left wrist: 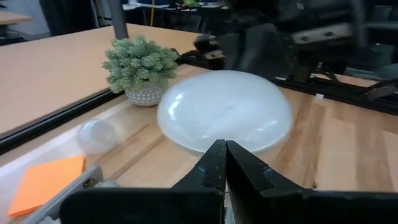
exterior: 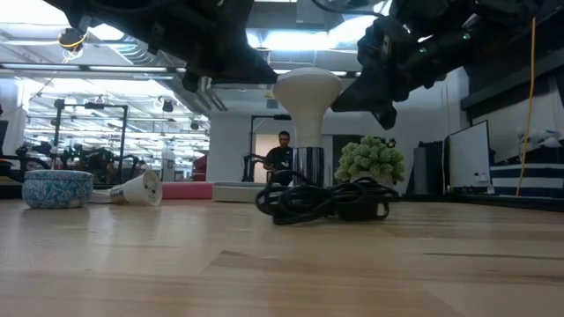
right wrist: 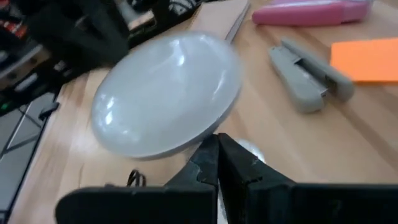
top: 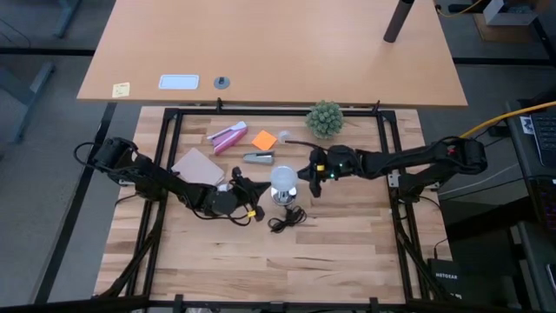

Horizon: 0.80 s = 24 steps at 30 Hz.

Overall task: Screw lightbulb
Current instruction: Insert the lightbulb on the lamp

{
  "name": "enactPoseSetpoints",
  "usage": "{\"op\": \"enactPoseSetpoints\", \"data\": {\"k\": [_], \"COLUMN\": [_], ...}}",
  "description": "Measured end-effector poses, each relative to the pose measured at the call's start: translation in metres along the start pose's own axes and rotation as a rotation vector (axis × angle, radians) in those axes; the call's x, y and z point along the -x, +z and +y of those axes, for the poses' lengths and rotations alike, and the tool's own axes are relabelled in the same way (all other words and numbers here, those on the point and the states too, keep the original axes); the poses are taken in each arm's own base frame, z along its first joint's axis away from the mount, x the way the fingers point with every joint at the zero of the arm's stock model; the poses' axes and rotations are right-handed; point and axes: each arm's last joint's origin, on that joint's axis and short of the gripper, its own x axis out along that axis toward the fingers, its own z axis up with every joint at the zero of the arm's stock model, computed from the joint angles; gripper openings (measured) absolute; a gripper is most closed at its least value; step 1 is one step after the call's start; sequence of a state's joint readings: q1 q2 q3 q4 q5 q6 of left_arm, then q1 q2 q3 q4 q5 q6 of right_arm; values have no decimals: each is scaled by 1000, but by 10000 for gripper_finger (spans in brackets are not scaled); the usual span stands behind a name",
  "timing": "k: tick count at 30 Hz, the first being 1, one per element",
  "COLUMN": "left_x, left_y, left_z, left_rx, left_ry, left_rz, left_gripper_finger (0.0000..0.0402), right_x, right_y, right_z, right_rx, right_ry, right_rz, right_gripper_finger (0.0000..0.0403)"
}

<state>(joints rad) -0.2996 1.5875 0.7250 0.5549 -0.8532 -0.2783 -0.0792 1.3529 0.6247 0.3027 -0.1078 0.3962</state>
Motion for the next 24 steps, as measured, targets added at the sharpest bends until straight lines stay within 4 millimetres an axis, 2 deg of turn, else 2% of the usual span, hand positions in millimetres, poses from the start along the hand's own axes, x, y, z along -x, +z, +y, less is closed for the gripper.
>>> {"op": "enactPoseSetpoints", "data": {"k": [7,13,24], "left_x": [-2,-7,-7], "left_y": [0,2,2], "left_z": [3,7,8], "left_rx": [-1,8,10], "left_ry": [44,51,49], "left_rz": [-10,-10,-10], "left_gripper_finger": [1,1,1], "right_x": [-1,-1,-1], "right_y": [-6,-10,-14], "right_z": [23,39,40], "right_rx": [38,73,78], "right_ry": [108,118,80], "right_rz": [21,-13,4], "right_gripper_finger": [5,5,5]}}
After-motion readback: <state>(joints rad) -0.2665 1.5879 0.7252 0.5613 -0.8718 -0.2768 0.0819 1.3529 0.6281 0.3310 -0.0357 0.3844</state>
